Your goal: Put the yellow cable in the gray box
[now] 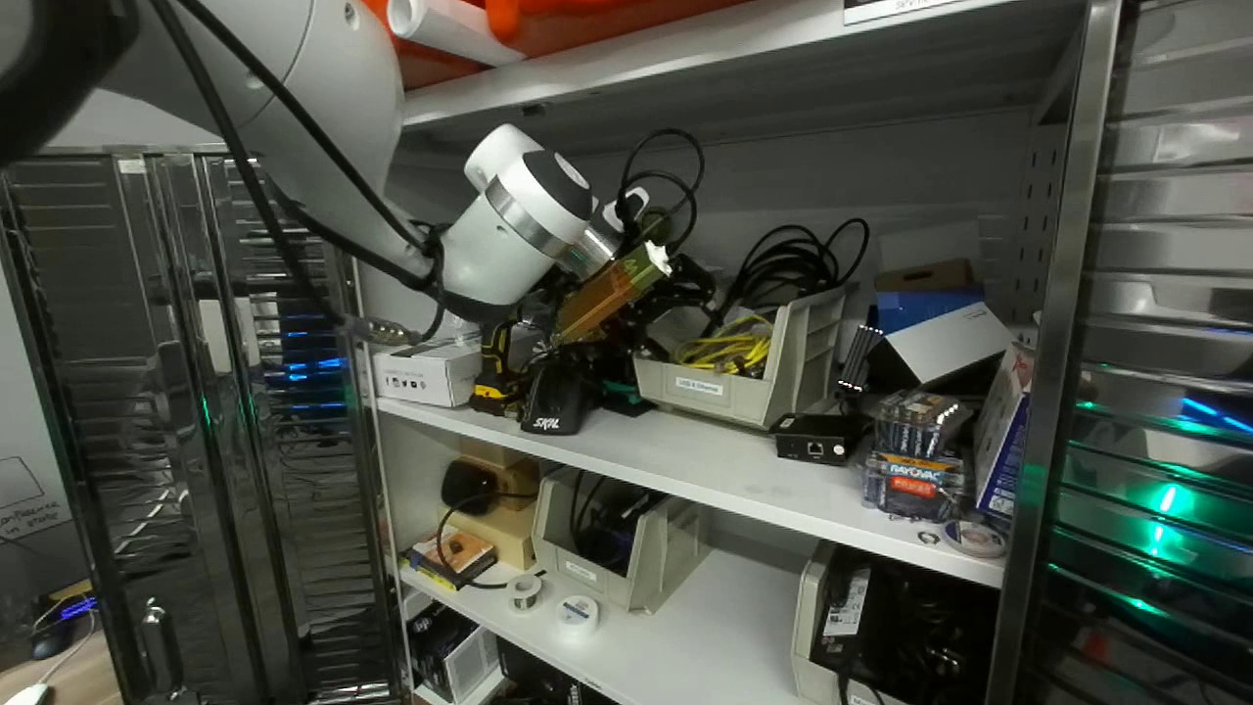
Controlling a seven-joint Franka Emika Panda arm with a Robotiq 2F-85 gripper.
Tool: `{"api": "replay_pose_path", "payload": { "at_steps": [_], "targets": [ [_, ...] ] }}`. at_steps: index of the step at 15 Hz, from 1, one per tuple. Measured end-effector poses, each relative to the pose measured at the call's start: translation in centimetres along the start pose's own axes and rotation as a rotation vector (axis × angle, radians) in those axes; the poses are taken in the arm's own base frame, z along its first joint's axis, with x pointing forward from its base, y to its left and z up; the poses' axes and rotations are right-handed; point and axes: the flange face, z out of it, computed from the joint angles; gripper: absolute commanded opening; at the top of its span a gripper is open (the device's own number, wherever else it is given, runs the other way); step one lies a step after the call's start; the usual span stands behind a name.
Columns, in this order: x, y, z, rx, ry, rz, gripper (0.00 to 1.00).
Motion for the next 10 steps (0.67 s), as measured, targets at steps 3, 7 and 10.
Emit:
{"api": "replay_pose_path", "payload": {
  "at_steps": [3,7,10],
  "targets": [
    [-1.9,-0.2,-2.1,0.083,0.008,-0.019,1.0],
    [-5.5,0.2,-5.9,0.153,-0.021,-0.006,1.0],
    [-8.6,2.3,-9.0,0.115,0.024,0.066,1.0]
  ]
}}
